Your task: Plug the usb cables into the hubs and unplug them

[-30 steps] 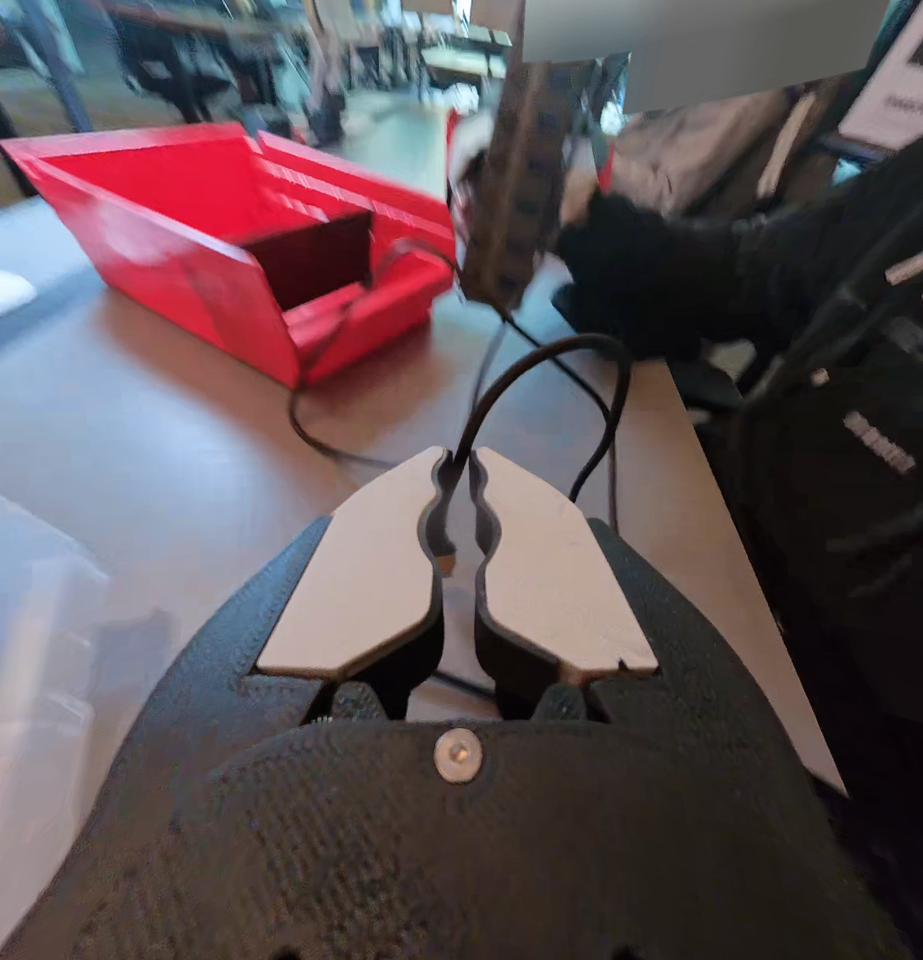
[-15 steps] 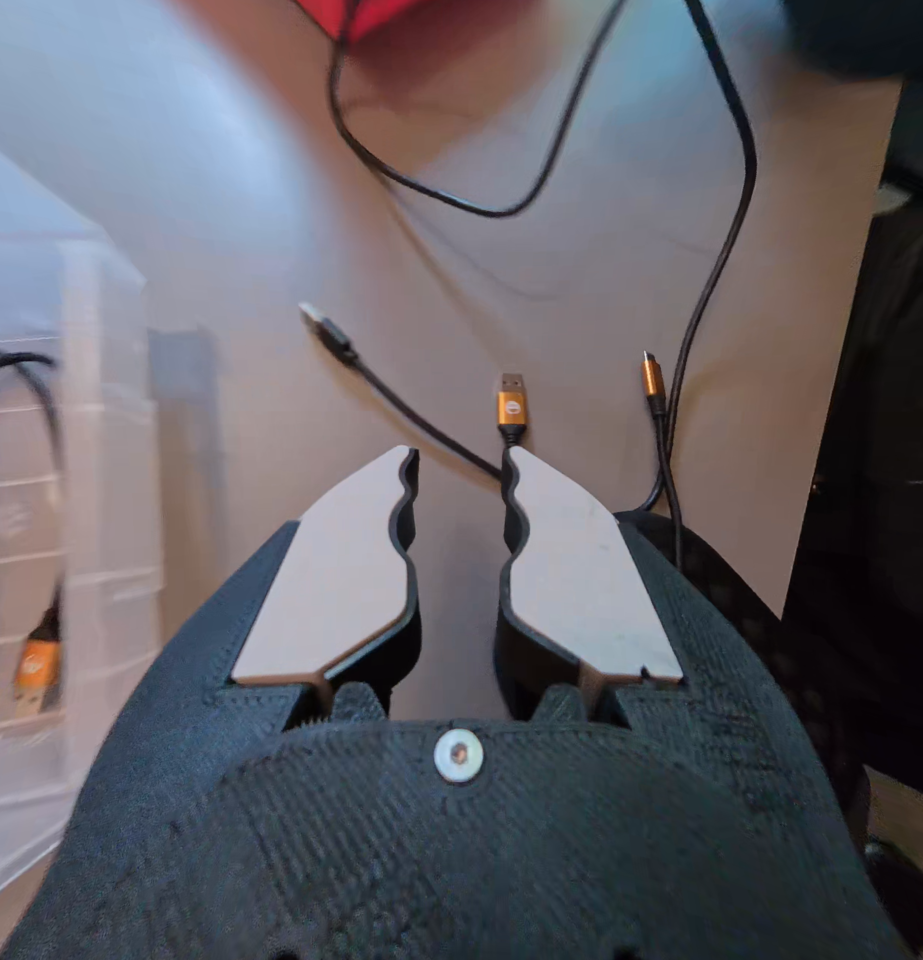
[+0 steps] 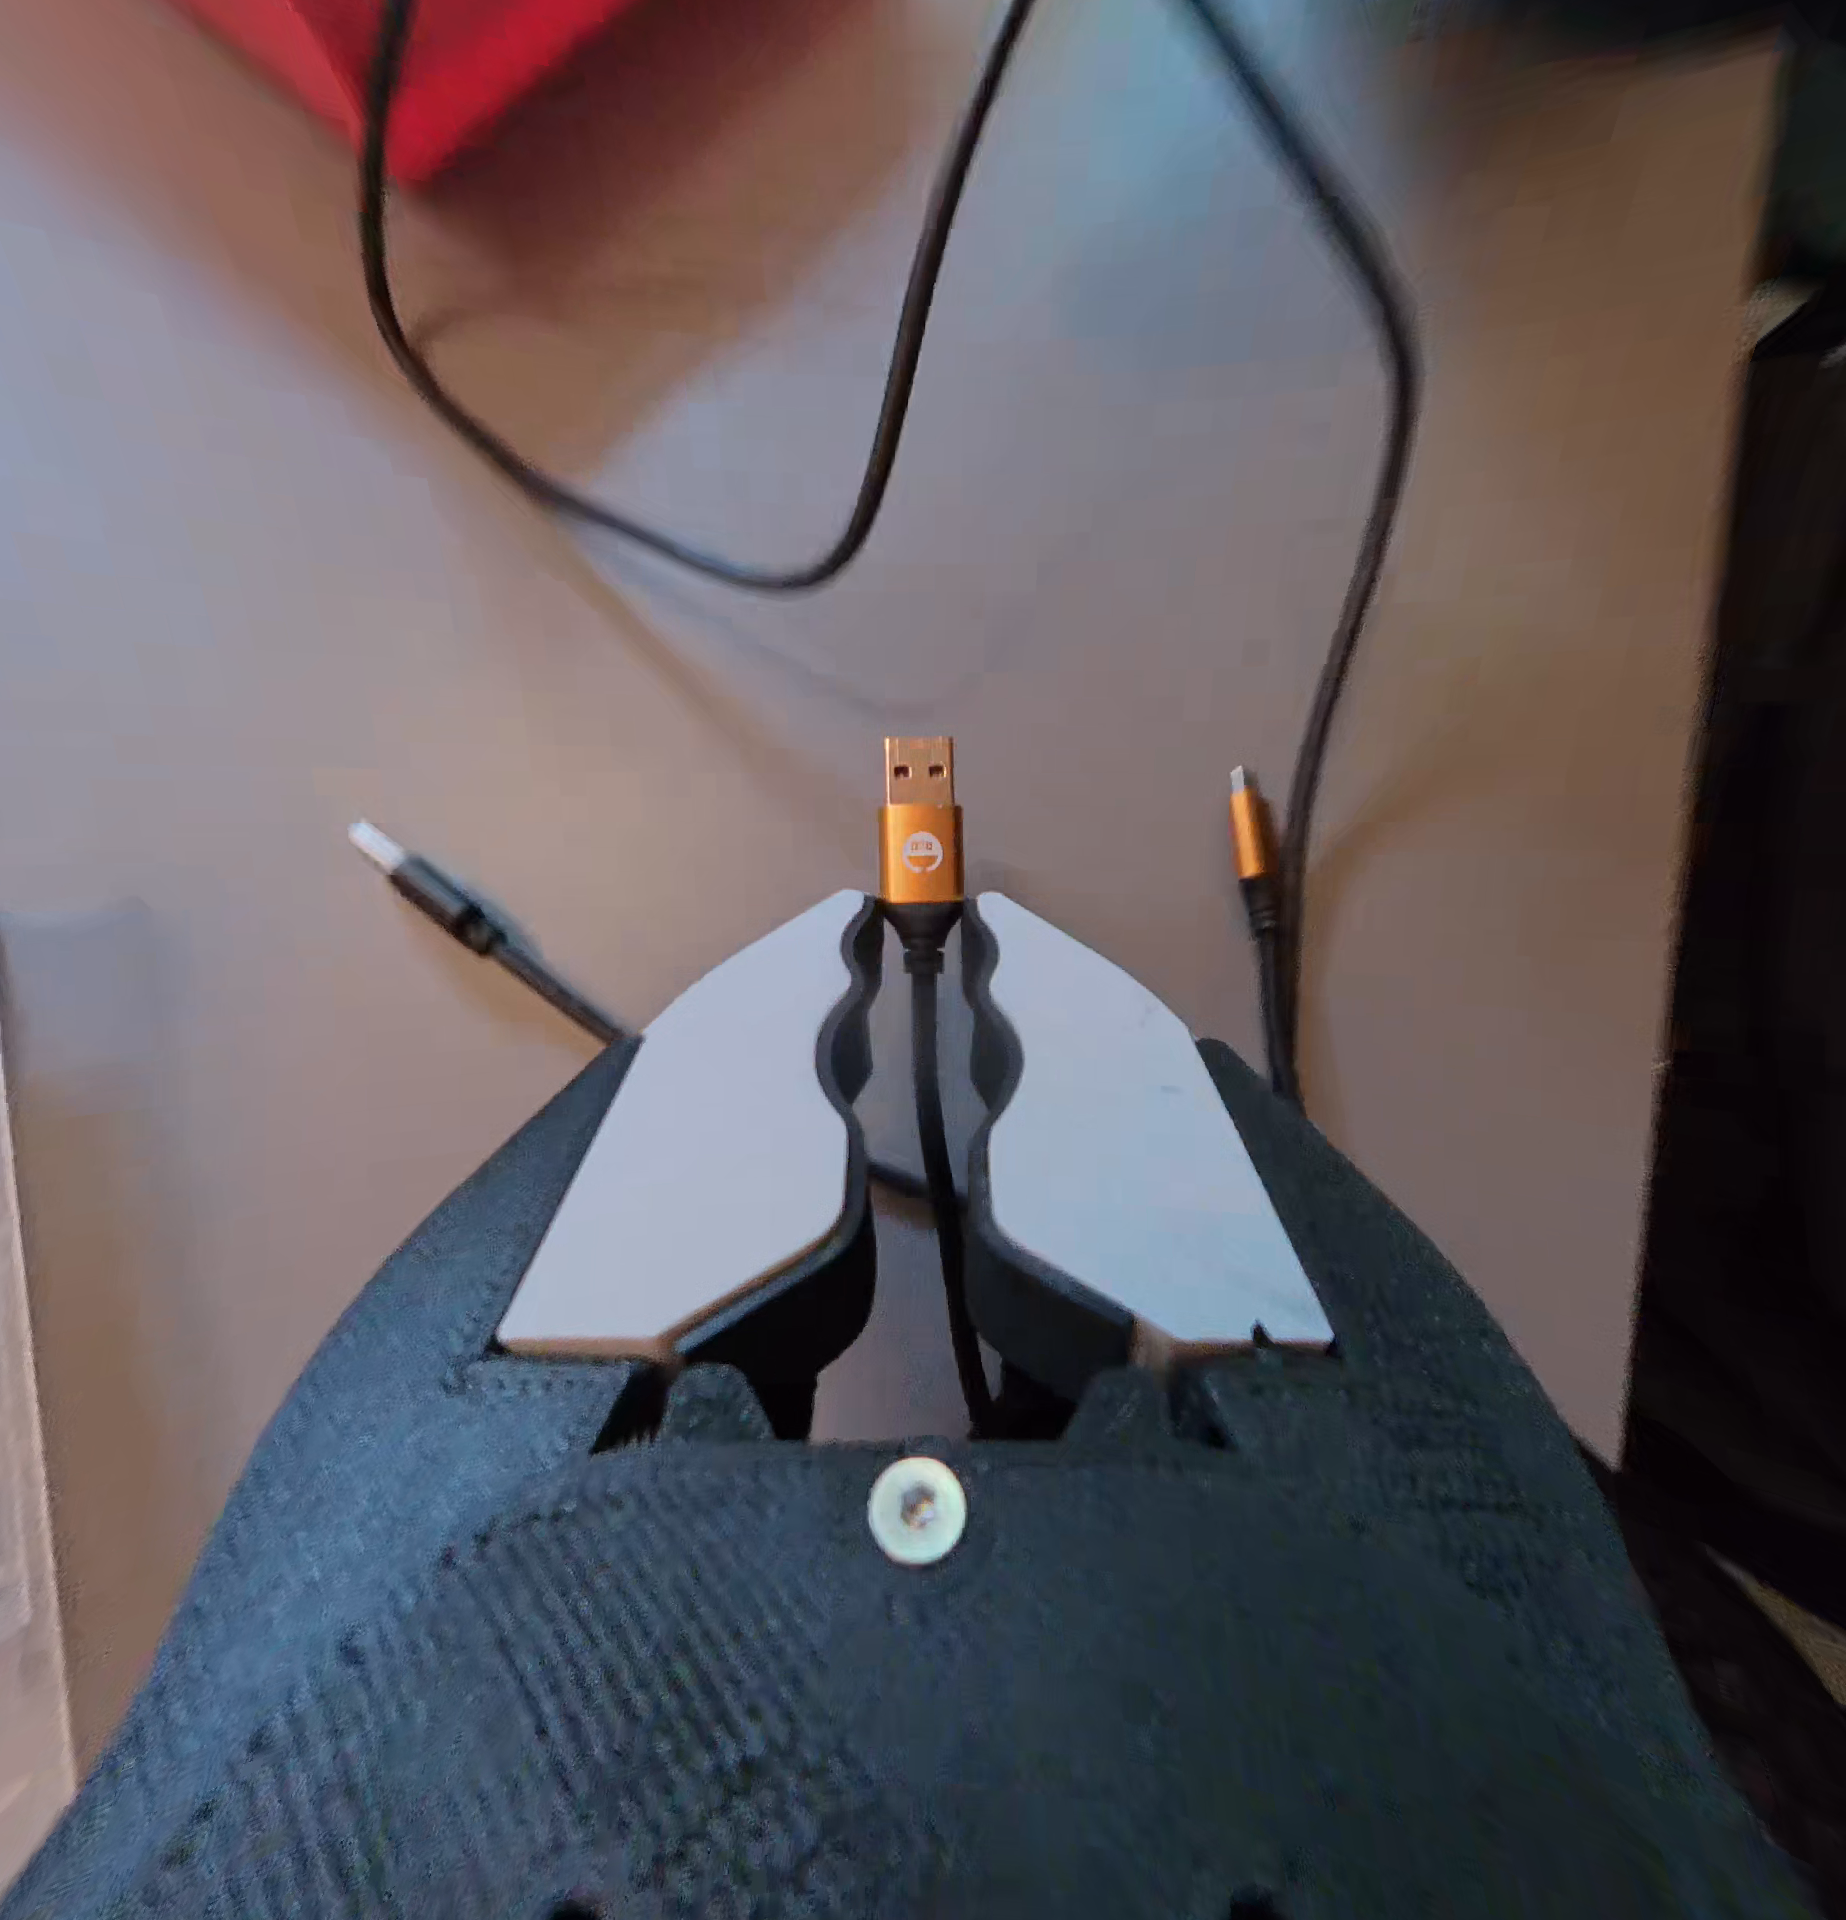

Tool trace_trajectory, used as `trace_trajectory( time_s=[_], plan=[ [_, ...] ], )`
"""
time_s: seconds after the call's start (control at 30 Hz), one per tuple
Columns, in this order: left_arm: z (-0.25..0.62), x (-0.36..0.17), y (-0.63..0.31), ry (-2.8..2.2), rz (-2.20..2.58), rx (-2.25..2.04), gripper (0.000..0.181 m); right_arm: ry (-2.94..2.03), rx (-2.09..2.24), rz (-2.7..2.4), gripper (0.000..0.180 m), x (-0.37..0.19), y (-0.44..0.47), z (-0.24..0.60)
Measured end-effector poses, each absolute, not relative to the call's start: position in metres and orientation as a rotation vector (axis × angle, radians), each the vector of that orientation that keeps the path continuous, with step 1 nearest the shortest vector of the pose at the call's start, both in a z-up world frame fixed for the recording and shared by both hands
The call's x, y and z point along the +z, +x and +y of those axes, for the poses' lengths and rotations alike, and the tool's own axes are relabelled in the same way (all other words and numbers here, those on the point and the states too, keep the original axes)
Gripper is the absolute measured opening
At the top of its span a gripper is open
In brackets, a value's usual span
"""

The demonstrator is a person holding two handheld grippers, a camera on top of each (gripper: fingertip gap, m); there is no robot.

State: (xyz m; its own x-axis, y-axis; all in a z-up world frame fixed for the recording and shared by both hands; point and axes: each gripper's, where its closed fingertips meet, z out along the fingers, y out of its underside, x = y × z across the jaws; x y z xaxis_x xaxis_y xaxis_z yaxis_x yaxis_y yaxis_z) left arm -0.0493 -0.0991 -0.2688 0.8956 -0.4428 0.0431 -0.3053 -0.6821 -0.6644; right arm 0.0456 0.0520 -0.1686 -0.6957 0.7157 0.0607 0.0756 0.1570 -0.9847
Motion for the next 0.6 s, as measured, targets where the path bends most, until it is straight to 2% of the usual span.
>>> trace_trajectory(
  time_s=[0.17, 0.27, 0.6],
  plan=[
    [-0.085, -0.208, -0.016, -2.153, 0.558, -0.362, 0.014, -0.636, 1.683, -1.928, 0.063, -0.162, 0.057, 0.038],
    [-0.077, -0.19, 0.002, -2.109, 0.613, -0.371, 0.014, -0.607, 1.714, -1.946, 0.063, -0.162, 0.06, 0.031],
    [-0.037, -0.182, 0.043, -2.244, 0.738, -0.438, 0.014, -0.618, 1.588, -2.081, 0.063, -0.185, 0.055, 0.017]
  ],
)
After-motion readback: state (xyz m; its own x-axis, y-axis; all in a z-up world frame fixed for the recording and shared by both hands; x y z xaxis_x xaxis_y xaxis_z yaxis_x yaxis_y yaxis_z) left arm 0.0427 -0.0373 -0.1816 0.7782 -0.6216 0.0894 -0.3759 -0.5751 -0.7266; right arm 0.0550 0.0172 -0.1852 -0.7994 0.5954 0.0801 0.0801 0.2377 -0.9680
